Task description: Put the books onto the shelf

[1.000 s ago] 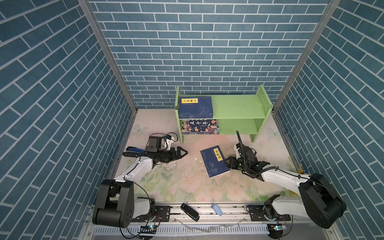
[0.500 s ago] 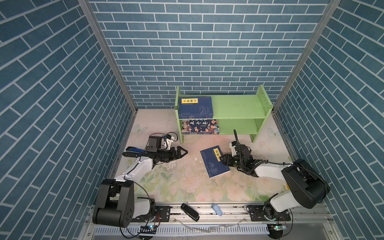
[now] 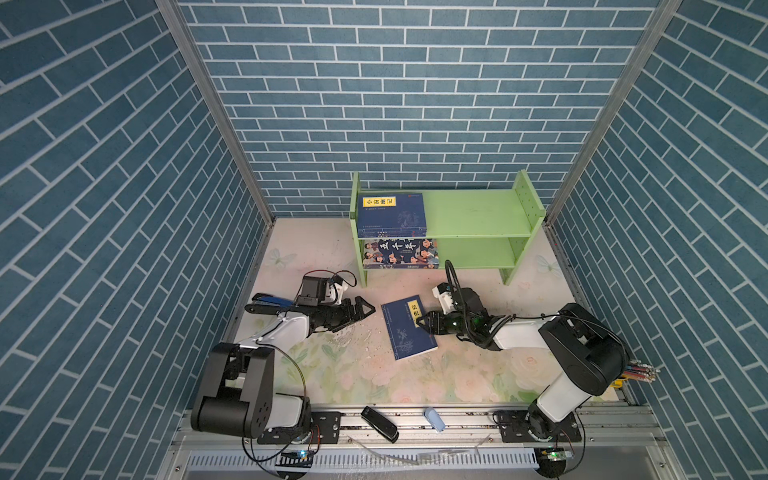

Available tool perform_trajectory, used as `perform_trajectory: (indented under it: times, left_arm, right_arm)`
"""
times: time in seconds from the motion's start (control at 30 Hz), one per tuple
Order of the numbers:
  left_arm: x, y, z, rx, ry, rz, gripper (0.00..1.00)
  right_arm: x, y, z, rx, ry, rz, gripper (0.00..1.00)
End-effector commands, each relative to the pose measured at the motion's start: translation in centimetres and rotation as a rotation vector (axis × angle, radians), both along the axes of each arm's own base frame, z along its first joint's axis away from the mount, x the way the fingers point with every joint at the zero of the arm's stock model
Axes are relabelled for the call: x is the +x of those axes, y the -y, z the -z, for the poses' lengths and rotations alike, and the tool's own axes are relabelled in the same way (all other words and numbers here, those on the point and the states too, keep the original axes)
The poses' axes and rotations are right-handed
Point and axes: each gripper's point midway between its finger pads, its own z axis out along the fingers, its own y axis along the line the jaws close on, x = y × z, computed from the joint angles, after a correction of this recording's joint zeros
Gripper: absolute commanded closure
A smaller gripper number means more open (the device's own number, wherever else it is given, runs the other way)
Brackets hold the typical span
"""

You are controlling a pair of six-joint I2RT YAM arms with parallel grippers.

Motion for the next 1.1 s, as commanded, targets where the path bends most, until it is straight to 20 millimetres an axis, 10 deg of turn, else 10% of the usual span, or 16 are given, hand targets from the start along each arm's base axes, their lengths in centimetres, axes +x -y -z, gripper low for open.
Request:
perform_trajectory:
  times: [0.0,0.43,1.07]
  left_arm:
    - [-0.7,0.8,0.8,0.008,-0.015,0.029,0.01]
    - [-2.6,2.5,3.0,0.016,-0.065,0.117,0.02]
    - [-4.4,3.9,3.6,0.102,-0.042,0.236,0.00]
  right_arm:
    - [-1.2,-1.8,-0.5,0.019,-0.022,-0.070,0.47]
    - [-2.8,0.7,0.5,-0.054,-0.118,0.030,0.47]
    - [-3.6,-1.3,1.9,-0.024,-0.238,-0.035,0.49]
